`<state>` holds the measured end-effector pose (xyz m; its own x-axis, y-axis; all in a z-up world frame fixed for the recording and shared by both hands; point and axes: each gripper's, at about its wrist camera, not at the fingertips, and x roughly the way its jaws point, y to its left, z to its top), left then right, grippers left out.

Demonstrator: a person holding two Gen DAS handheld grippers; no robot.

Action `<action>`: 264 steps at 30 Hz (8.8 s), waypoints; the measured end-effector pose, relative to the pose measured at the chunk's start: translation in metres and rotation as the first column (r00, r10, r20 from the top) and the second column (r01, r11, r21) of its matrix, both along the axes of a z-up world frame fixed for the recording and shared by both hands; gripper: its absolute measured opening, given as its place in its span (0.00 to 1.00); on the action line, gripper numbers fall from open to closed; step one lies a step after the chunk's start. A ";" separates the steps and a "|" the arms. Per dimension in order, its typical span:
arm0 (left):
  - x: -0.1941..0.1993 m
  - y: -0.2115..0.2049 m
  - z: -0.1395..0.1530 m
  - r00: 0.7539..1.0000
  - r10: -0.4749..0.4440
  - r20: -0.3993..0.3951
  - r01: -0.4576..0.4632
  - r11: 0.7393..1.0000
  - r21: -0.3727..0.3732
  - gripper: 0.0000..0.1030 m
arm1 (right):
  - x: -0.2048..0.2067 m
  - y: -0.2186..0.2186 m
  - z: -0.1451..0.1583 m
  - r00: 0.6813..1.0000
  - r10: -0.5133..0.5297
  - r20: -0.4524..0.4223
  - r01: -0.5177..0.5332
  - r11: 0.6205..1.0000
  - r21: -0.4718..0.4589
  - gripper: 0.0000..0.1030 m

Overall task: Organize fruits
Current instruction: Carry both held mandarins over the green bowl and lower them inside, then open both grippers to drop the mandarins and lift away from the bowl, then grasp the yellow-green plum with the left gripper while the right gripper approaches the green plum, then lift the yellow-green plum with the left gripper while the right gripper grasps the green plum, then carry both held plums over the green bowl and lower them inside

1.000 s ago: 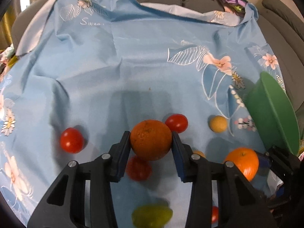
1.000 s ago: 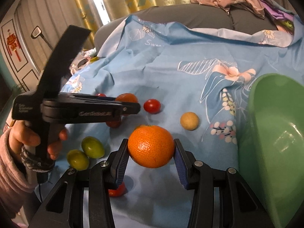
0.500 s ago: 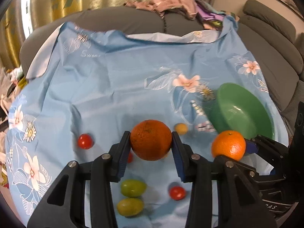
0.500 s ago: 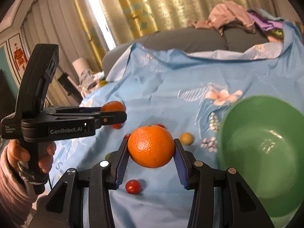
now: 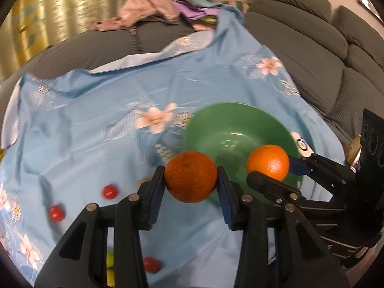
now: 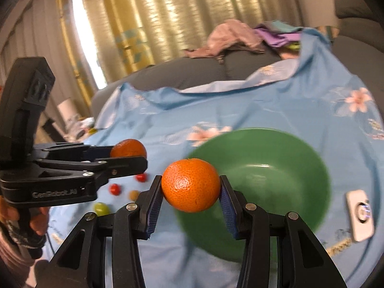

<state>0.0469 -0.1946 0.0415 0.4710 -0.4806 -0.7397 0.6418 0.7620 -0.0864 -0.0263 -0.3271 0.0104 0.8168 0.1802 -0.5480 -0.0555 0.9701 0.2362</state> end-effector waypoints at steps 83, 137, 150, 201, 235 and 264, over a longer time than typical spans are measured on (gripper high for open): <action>-0.065 0.204 -0.051 0.930 0.360 -0.073 -0.362 0.932 -0.023 0.98 | -0.018 0.121 0.007 0.966 0.227 -0.125 -0.239 0.967 -0.092 0.48; -0.029 0.193 -0.092 0.908 0.385 -0.165 -0.375 0.923 0.088 0.42 | 0.028 0.145 -0.032 0.910 0.334 -0.245 -0.343 0.939 0.009 0.48; -0.037 0.232 -0.064 0.897 0.432 -0.092 -0.431 0.902 0.031 0.43 | 0.037 0.189 -0.044 0.863 0.433 -0.261 -0.460 0.886 -0.051 0.48; -0.070 0.218 -0.037 0.911 0.412 -0.004 -0.411 0.910 0.050 0.43 | 0.012 0.182 0.007 0.886 0.448 -0.124 -0.448 0.894 0.026 0.37; -0.043 0.087 -0.002 0.980 0.173 0.102 -0.184 0.977 0.104 0.43 | 0.000 0.052 0.024 0.979 0.202 -0.006 -0.201 0.976 0.081 0.37; -0.002 -0.060 -0.046 0.995 -0.059 0.086 0.039 0.973 0.226 0.43 | 0.000 -0.053 -0.015 0.990 -0.088 -0.112 0.090 0.996 0.017 0.37</action>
